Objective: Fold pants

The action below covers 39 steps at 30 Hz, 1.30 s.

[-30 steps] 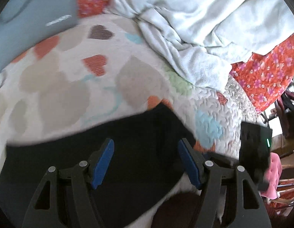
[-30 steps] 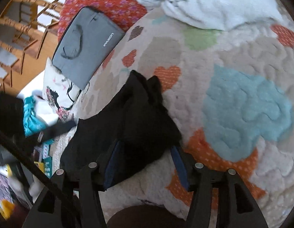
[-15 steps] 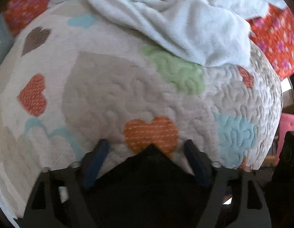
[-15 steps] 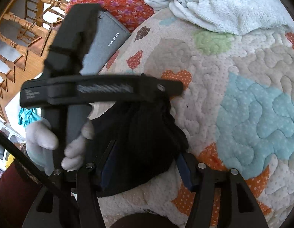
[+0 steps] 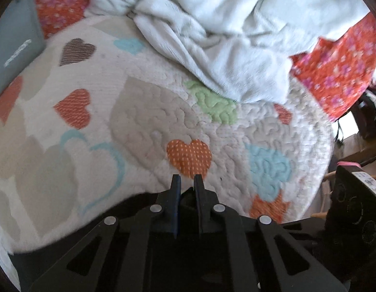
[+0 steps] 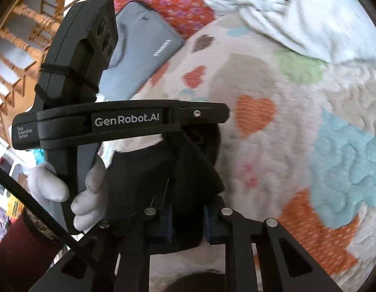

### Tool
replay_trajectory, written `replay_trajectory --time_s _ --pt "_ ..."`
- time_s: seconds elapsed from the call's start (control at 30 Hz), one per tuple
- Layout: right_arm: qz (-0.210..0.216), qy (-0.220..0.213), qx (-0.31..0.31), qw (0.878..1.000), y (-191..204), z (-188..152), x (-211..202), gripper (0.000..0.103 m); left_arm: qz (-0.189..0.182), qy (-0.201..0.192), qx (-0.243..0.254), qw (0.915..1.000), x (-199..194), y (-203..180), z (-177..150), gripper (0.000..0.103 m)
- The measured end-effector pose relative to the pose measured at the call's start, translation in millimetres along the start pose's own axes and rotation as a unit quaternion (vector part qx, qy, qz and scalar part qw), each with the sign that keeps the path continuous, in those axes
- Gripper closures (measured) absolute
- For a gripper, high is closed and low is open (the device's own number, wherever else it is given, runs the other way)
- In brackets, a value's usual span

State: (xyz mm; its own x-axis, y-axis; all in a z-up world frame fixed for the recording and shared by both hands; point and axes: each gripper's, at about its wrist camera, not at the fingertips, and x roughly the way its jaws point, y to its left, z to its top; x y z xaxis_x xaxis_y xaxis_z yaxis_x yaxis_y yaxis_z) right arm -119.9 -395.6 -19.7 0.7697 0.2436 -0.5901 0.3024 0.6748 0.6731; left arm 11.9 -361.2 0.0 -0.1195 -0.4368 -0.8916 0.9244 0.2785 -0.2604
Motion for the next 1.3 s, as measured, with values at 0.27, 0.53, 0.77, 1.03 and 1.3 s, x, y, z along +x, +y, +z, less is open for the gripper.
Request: replay_trajectory --time_s 0.27,0.53,0.77,1.03,1.3 --pt "0.017 0.04 -0.095 0.995 86.0 -6.0 31.4 0.083 -0.036 -0.075 -0.114 0.99 -73.2 69.2 -62.6 0.093" --pt "0.003 0.13 -0.203 0.97 152.3 -35.6 105.6 0.079 -0.057 -0.116 -0.262 0.9564 -100.0 142.5 -134.7 0.089" --pt "0.019 0.175 -0.228 0.957 164.8 -59.9 135.8 0.037 -0.092 -0.153 -0.335 0.9252 -129.0 185.4 -192.1 0.067" --pt "0.05 0.172 -0.229 0.957 169.9 -52.3 103.0 0.036 -0.101 -0.203 -0.384 0.8951 -162.5 198.5 -241.0 0.062" --pt "0.015 0.133 -0.165 0.977 168.8 -4.4 99.5 0.05 -0.085 -0.239 -0.348 0.9026 -166.7 156.7 -266.8 0.059"
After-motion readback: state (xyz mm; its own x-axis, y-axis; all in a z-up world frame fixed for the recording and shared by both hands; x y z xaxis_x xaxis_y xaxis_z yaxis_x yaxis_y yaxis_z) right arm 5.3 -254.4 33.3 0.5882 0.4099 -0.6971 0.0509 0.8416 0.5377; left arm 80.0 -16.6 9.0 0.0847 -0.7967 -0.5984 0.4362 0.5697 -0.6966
